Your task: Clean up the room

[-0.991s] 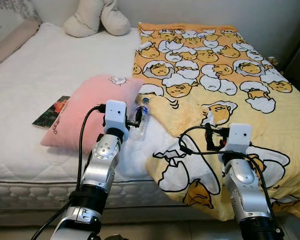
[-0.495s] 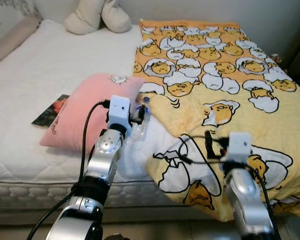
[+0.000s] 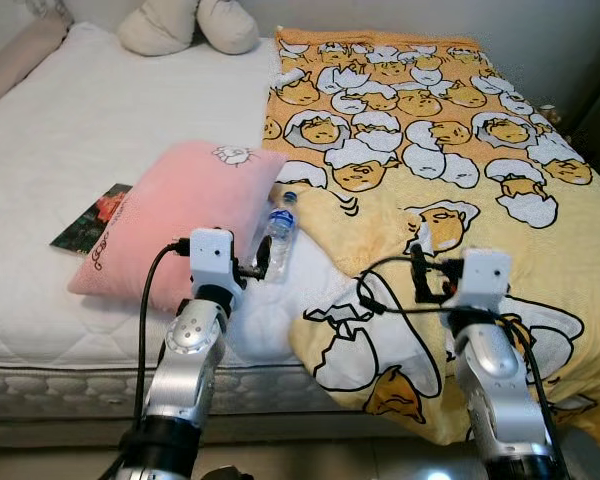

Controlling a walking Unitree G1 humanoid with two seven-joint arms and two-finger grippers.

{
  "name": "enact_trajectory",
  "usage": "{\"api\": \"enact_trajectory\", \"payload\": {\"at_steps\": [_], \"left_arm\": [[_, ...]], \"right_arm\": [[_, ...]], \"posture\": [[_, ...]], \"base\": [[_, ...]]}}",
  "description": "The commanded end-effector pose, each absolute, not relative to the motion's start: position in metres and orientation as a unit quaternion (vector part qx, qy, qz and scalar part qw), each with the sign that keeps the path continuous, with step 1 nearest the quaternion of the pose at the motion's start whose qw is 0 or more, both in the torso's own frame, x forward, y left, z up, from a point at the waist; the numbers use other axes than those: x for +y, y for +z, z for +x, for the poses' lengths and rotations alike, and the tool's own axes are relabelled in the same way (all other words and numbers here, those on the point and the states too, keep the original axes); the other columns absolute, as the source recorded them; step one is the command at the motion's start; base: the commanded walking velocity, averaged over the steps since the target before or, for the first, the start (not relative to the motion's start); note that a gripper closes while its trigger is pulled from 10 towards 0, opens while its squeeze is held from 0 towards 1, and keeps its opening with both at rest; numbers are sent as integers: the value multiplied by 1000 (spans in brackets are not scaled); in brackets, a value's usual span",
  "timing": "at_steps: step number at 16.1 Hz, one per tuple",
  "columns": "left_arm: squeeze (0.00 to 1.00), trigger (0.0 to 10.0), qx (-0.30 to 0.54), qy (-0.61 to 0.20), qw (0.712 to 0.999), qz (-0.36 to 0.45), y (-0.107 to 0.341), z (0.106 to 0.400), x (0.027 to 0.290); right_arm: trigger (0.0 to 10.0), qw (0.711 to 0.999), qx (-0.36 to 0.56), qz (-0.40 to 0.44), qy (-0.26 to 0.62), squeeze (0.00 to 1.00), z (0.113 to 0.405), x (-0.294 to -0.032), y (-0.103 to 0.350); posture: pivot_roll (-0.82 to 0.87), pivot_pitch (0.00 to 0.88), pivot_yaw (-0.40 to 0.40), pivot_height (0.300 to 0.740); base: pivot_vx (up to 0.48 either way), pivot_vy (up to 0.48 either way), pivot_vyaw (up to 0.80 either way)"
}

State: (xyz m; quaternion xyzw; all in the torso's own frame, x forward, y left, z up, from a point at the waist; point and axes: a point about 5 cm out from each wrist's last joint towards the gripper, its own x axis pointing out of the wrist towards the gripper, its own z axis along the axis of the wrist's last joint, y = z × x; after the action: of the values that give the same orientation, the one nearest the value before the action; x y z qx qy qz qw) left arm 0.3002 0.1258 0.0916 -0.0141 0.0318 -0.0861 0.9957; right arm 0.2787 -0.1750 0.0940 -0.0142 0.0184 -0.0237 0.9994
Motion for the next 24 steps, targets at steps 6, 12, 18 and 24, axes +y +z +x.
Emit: {"api": "enact_trajectory", "payload": {"at_steps": [6, 12, 18, 24], "left_arm": [[0, 10000, 43, -89, 995, -8, 97, 306, 129], [0, 10000, 39, -89, 995, -6, 98, 308, 121], [0, 10000, 18, -97, 995, -24, 109, 315, 117], [0, 10000, 17, -94, 995, -16, 111, 319, 115]], "right_arm": [[10000, 999, 40, -7, -28, 0, 268, -169, 84], [10000, 999, 43, -12, -27, 0, 276, -177, 85], [10000, 999, 39, -4, -32, 0, 282, -175, 85], [10000, 999, 38, -12, -21, 0, 285, -173, 85]], "posture": [[-22, 29, 10, 740], [-15, 11, -31, 740], [1, 0, -20, 740], [5, 0, -33, 740]], "base": [[0, 0, 0], [127, 0, 0], [469, 0, 0], [156, 0, 0]]}}
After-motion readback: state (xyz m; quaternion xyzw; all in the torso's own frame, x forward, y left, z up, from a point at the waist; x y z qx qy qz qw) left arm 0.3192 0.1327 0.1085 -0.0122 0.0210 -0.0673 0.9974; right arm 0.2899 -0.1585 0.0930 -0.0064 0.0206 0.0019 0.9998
